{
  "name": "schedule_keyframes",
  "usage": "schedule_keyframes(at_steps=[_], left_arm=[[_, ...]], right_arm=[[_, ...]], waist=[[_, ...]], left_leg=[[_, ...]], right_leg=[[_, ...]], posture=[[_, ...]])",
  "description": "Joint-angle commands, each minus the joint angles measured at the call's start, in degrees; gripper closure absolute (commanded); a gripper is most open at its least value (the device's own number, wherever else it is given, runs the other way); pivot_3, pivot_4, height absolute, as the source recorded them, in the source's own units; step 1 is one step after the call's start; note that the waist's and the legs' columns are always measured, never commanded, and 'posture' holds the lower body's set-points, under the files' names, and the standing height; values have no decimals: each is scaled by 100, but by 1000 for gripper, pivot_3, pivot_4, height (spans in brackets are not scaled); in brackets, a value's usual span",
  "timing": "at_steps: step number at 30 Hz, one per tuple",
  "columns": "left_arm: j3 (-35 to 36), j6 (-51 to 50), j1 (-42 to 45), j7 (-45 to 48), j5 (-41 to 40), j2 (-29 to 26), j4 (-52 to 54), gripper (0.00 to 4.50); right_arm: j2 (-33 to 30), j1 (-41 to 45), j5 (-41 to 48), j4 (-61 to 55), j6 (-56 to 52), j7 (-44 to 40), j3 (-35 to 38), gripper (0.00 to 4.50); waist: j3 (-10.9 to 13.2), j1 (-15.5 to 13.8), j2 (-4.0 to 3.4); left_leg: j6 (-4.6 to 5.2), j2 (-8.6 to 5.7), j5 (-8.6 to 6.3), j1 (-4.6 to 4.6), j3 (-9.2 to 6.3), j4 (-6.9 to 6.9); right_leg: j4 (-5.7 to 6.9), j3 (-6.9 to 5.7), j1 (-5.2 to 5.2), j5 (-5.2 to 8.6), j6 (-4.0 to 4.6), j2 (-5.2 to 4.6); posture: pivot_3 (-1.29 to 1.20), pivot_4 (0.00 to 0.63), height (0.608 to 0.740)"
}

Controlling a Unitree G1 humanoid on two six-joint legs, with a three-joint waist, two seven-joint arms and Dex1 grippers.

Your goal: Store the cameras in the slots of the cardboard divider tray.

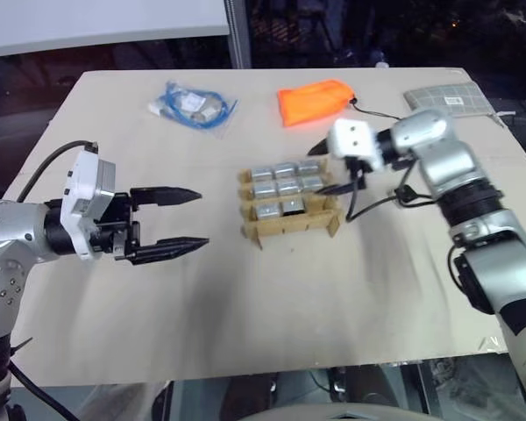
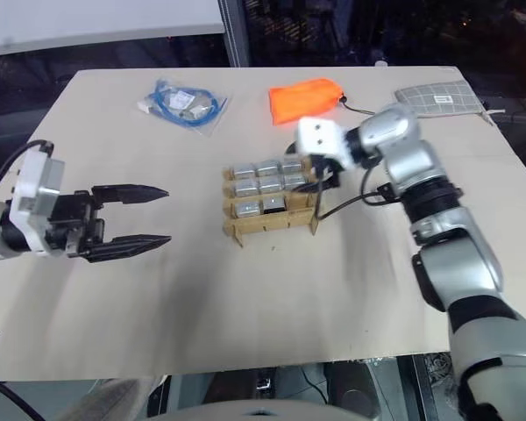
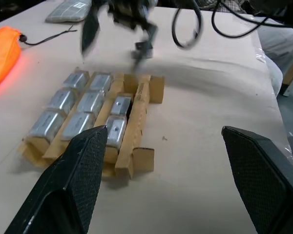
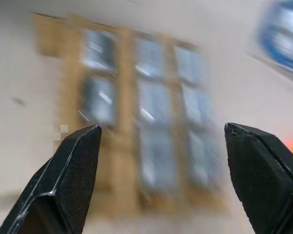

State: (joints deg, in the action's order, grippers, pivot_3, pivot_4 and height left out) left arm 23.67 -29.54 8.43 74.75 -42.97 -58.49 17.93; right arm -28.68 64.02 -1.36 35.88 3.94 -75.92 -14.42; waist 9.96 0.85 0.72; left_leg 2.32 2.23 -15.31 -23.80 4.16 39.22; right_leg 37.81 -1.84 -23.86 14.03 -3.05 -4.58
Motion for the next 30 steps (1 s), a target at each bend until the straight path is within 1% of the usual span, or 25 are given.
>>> schedule_keyframes(at_steps=[1, 4, 6, 8, 11, 15, 18, 29, 30], left_arm=[[-97, 115, 154, 32, -28, 31, -14, 623], [-245, 152, 282, 76, -10, 61, -96, 623], [-344, 168, 398, 120, 8, 69, -174, 623], [-450, 191, 516, 170, 33, 78, -257, 623], [-644, 247, 718, 267, 90, 111, -393, 623], [-781, 292, 966, 375, 162, 88, -581, 623], [-816, 314, 1054, 448, 183, 50, -667, 623], [-721, 275, 1037, 533, 208, -41, -674, 623], [-728, 268, 1049, 529, 205, -42, -672, 623]], right_arm=[[-494, -453, 187, -189, -271, 755, 734, 534], [-805, -1317, 450, -778, -1052, 1490, 1427, 534], [-904, -2070, 662, -1403, -1596, 1772, 1772, 534], [-847, -2689, 898, -1943, -2096, 2055, 2052, 534], [-623, -3291, 1141, -2209, -2308, 2541, 2365, 534], [-385, -3392, 1315, -2072, -2333, 2933, 2522, 534], [-267, -3406, 1325, -1882, -2196, 3100, 2480, 534], [-185, -3557, 1265, -1283, -1942, 3155, 2262, 534], [-171, -3548, 1293, -1276, -1901, 3175, 2286, 756]], waist=[[0, -3, 0], [1, -33, 2], [0, -24, 2], [0, -13, 2], [1, 44, 1], [1, 79, 1], [0, 72, 2], [0, 31, 2], [0, 26, 2]], left_leg=[[0, 1, 0, 0, 1, -1], [0, 0, 0, -4, 8, -2], [1, -1, -1, -4, 11, -2], [1, 1, 0, -3, 9, -5], [0, 2, 0, 9, 10, -4], [1, 1, 0, 12, 9, 1], [1, 2, 0, 10, 4, 2], [3, 1, -1, 5, 3, -1], [3, 1, -1, 6, 4, -1]], right_leg=[[0, -1, 0, 0, 0, 1], [-6, -5, 2, 0, 0, -2], [-7, 0, 2, 0, 0, -3], [-7, -2, 2, 0, 0, 0], [4, 17, 1, -1, -2, 2], [9, 23, 1, -1, -3, 4], [8, 19, 2, -1, -2, 5], [1, 18, 0, 0, -2, 5], [2, 19, 0, -1, -2, 5]], posture=[[0, 150, 740], [0, 150, 740], [0, 150, 740], [0, 150, 740], [0, 150, 740], [0, 150, 740], [0, 150, 740], [0, 150, 740], [0, 150, 740]])
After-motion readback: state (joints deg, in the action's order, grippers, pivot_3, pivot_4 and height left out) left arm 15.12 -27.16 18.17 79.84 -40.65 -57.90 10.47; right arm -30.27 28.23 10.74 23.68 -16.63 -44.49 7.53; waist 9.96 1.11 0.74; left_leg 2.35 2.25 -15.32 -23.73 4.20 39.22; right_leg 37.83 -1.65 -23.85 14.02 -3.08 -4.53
